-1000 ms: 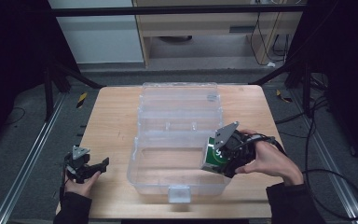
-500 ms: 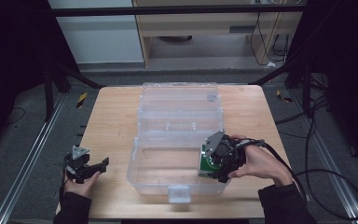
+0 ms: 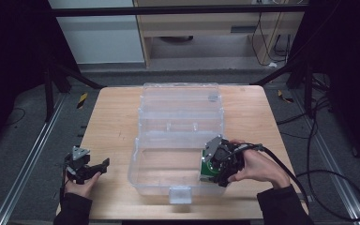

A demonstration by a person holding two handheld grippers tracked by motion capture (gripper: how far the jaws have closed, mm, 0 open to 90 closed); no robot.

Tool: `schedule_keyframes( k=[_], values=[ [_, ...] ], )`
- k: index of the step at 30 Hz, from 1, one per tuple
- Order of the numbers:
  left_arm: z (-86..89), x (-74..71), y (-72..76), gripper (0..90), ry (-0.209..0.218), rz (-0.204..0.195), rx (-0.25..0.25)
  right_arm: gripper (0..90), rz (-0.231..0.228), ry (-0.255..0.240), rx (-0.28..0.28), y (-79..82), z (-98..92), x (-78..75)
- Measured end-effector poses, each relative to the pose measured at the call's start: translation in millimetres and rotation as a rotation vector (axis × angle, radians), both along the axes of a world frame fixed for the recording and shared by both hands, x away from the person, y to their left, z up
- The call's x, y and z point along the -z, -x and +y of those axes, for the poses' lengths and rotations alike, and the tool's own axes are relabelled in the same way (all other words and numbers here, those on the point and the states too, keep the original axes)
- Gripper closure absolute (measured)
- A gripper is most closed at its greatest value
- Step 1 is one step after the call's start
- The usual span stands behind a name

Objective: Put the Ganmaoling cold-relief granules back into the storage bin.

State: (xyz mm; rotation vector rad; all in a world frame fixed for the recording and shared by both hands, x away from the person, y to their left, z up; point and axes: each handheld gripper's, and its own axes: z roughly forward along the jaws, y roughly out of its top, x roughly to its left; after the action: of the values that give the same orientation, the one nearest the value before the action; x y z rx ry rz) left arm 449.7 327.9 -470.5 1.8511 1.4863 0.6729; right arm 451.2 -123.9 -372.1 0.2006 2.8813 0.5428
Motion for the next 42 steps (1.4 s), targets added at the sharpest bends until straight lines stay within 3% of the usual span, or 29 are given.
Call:
schedule_keyframes(
  k=[5, 8, 20, 29, 33, 36, 42],
  values=[
    [0.7, -0.1, 0.4, 19.6, 0.005, 0.000, -0.003, 15.8, 0.014, 0.025, -0.001, -4.1, 4.0, 8.6],
    [0.6, 0.0, 0.3, 19.6, 0.002, 0.000, -0.001, 15.7, 0.037, -0.004, 0.018, -7.5, 0.9, 16.2],
    [0.4, 0.1, 0.2, 19.6, 0.000, 0.001, 0.000, 14.9, 0.061, -0.018, 0.033, -10.8, -0.5, 31.4],
    [0.5, 0.2, 0.0, 19.6, -0.001, 0.002, 0.000, 13.7, 0.048, 0.022, 0.031, -12.2, 1.7, 37.0],
    [0.2, 0.2, -0.1, 19.6, -0.001, 0.003, 0.001, 17.1, 0.043, -0.047, 0.044, -10.4, -3.5, 26.6],
    [0.0, 0.2, -0.1, 19.6, -0.002, 0.004, 0.002, 16.6, 0.032, -0.058, 0.056, -9.5, -6.5, 22.3],
    [0.2, 0.2, 0.1, 19.6, -0.001, 0.004, 0.001, 13.3, -0.024, -0.125, 0.101, -1.1, -18.6, 6.7]
  ],
)
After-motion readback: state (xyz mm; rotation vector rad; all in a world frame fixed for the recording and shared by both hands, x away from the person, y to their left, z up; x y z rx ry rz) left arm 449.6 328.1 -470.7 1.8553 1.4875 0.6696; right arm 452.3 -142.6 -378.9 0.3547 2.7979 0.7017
